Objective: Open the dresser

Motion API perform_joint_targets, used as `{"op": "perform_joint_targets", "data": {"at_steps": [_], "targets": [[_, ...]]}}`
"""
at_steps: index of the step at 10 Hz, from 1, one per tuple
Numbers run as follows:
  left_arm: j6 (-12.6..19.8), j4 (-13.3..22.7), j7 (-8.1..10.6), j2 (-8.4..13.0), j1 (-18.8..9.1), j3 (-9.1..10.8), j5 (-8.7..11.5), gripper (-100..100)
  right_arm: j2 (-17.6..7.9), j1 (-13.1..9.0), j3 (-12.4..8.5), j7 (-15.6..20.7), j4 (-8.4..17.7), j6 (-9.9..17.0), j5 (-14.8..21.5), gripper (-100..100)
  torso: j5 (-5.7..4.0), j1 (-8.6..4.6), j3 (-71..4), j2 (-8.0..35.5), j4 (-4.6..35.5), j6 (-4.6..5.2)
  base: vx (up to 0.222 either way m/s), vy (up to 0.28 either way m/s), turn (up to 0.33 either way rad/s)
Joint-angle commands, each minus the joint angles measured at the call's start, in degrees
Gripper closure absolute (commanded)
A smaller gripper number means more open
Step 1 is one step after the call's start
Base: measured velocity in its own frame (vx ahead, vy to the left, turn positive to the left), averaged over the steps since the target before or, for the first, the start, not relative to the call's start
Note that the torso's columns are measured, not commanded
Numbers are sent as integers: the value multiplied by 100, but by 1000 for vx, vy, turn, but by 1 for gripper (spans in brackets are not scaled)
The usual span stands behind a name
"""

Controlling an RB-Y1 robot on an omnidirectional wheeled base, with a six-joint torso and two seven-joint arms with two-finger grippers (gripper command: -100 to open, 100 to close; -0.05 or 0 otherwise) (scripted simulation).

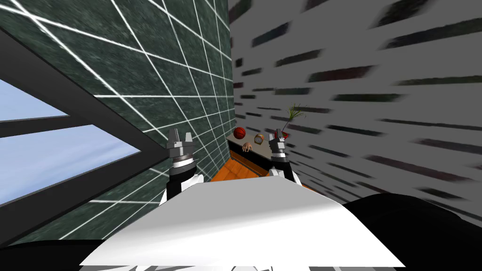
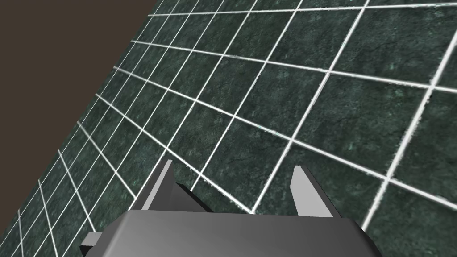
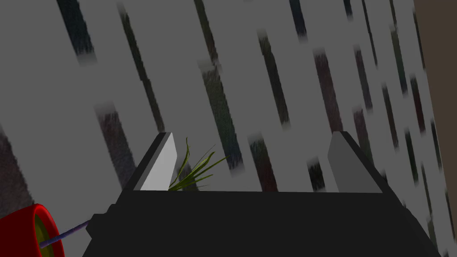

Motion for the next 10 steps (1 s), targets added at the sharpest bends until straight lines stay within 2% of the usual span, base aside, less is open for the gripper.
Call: {"op": "perform_joint_targets", "data": {"at_steps": [1,9,10], "targets": [[0,0,0,0,0,0,0,0,0,0,0,0,0,0,0,0,0,0,-467,232,235,0,0,0,0],[-1,-2,0,0,0,0,0,0,0,0,0,0,-2,-1,0,0,0,0,-7073,3539,3537,0,0,0,0],[-1,-2,0,0,0,0,0,0,-184,4,10,44,56,58,100,-100,0,0,-7919,3962,3960,0,11,1,64]]}}
